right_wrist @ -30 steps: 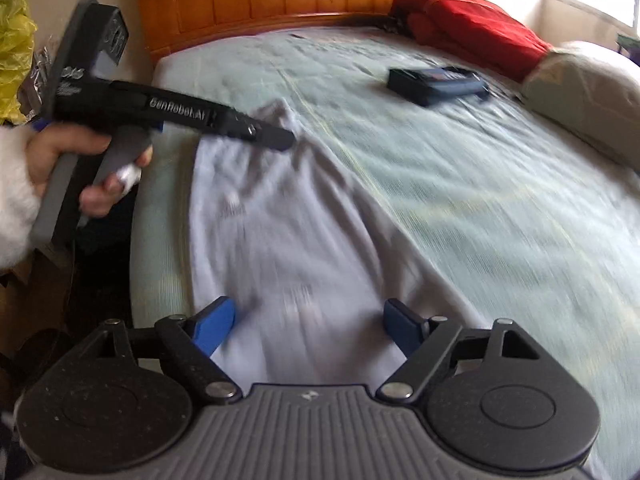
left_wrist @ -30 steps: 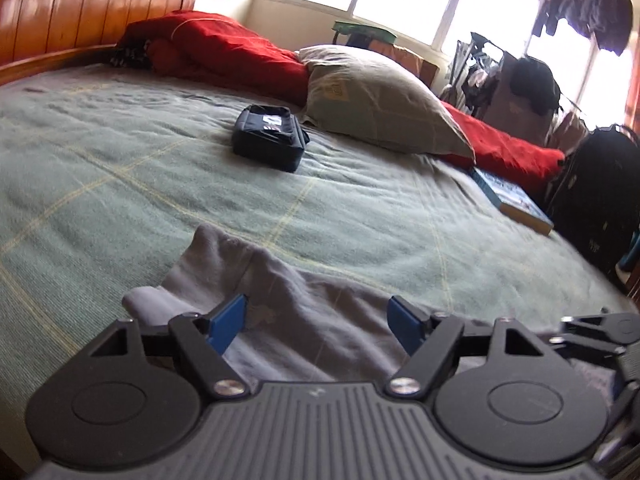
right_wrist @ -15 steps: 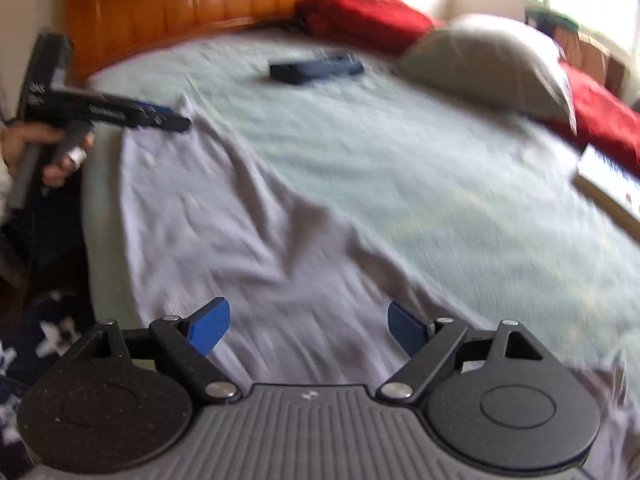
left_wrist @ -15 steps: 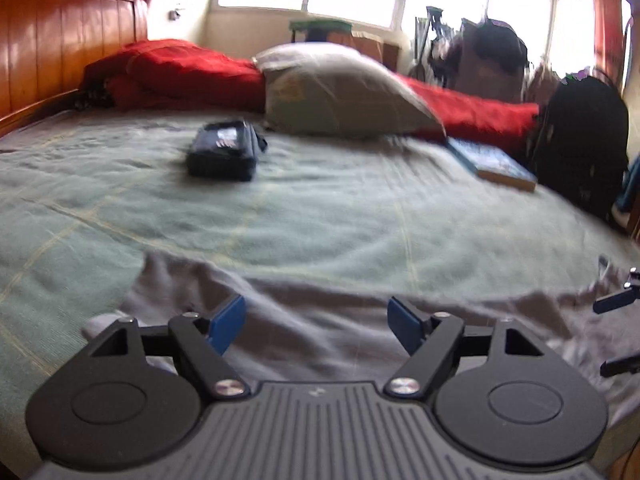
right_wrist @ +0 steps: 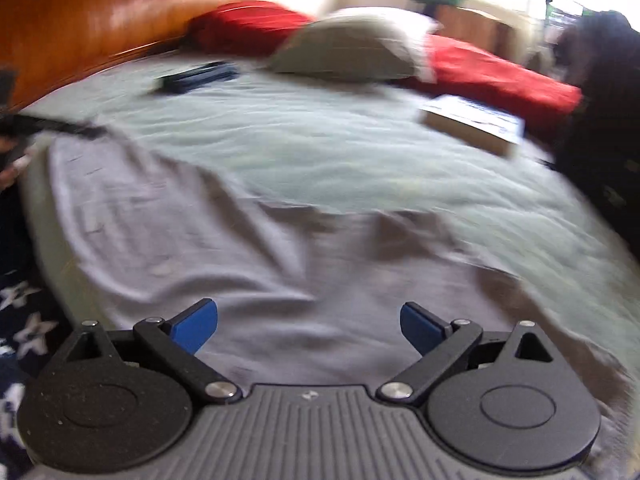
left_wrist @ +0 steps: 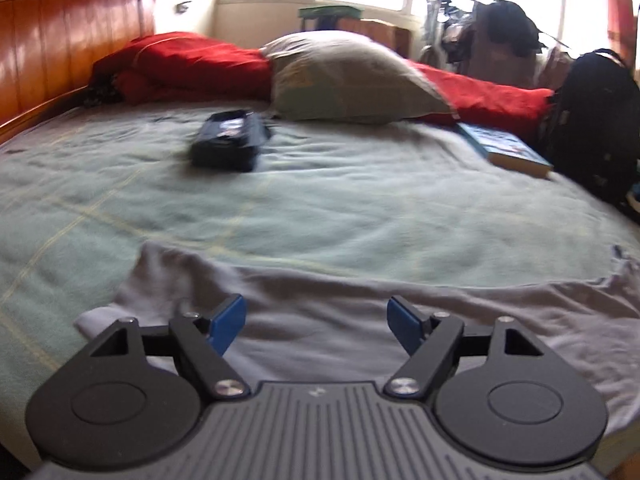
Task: Fold clothes
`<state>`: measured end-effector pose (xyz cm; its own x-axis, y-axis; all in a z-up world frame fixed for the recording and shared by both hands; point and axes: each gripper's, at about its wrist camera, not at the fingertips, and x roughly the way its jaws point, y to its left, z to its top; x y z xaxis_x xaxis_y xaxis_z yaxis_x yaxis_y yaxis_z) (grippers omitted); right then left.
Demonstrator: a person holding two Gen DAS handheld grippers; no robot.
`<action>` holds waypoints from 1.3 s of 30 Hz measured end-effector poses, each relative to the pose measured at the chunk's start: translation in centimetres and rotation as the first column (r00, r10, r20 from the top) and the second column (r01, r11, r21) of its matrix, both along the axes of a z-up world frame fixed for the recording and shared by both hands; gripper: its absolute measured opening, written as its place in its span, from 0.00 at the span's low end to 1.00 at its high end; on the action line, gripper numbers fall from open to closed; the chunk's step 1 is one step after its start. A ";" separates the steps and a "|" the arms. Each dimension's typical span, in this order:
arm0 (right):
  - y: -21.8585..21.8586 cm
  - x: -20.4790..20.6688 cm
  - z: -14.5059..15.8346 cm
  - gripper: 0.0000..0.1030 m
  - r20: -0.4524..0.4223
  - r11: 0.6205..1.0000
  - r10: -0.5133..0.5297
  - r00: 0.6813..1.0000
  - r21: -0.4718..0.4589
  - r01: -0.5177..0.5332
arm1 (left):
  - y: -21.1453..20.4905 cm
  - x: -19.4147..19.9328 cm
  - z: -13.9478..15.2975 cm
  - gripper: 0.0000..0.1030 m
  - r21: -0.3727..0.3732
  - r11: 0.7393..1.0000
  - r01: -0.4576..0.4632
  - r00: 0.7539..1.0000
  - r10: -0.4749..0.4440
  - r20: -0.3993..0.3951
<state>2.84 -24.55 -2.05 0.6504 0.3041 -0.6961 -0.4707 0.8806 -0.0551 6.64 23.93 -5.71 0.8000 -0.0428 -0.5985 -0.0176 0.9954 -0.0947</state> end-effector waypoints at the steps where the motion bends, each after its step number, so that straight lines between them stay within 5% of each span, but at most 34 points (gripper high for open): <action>1: -1.2 0.3 -0.2 0.97 -0.004 0.999 -0.033 0.999 -0.001 0.033 | -0.5 0.0 -0.2 0.76 0.006 1.000 0.015 1.000 -0.015 -0.007; 7: -8.4 -1.0 -3.7 0.99 -0.060 0.994 -0.111 0.992 -0.009 0.110 | -0.1 0.5 -2.1 0.78 0.052 0.997 -0.063 0.997 0.065 -0.044; 13: -11.2 -2.8 -2.5 1.00 -0.042 0.973 -0.229 0.973 -0.052 0.227 | -0.1 1.0 -0.6 0.75 0.056 0.991 -0.125 0.989 0.129 -0.073; 19: -5.8 1.7 -0.8 1.00 0.005 0.972 -0.234 0.972 -0.007 0.234 | -6.0 0.8 1.5 0.79 -0.038 0.997 0.069 0.996 -0.072 -0.060; 26: 2.9 9.3 -2.9 1.00 -0.035 0.971 -0.237 0.971 -0.042 0.235 | -14.5 1.6 1.0 0.80 -0.099 0.951 0.293 0.948 -0.302 -0.098; 33: 3.5 12.7 -3.2 1.00 -0.008 0.962 -0.272 0.962 -0.001 0.272 | -15.1 3.7 -1.2 0.80 -0.057 0.975 0.217 0.964 -0.223 -0.147; 39: 0.8 7.8 -0.3 1.00 0.002 0.977 -0.201 0.979 0.071 0.201 | -16.5 2.9 1.3 0.80 -0.083 0.957 0.279 0.949 -0.288 -0.128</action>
